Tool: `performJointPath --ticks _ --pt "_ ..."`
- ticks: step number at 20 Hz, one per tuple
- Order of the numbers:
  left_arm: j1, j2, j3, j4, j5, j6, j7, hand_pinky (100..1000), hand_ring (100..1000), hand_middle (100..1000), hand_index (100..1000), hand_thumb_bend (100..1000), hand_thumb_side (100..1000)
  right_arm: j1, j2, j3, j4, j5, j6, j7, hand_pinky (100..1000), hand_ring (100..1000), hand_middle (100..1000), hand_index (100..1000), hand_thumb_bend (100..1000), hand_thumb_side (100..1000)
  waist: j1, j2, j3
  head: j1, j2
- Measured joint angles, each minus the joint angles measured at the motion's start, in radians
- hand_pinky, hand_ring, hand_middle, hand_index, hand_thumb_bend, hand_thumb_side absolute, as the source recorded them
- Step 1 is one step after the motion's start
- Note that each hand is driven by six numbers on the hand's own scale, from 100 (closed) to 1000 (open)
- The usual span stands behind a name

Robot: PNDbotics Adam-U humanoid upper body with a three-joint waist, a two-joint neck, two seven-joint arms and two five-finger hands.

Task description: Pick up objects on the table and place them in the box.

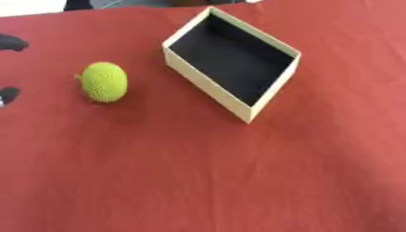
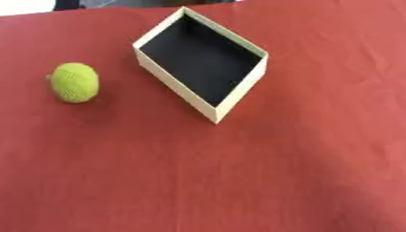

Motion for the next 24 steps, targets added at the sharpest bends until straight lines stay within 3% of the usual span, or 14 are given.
performJointPath --ticks 13,24 --pt "-0.104 -0.087 0.02 0.081 0.086 0.133 -0.133 853 831 838 930 325 682 0.008 0.001 0.001 0.0 -0.005 0.001 0.001 798 772 583 755 100 610 0.002 -0.005 0.0 -0.008 0.005" --pt "-0.161 -0.154 0.019 0.115 0.073 0.165 -0.165 853 829 837 925 324 665 0.013 0.001 0.006 0.0 -0.008 0.004 0.004 799 773 583 756 100 614 0.005 -0.012 0.004 -0.003 0.009"
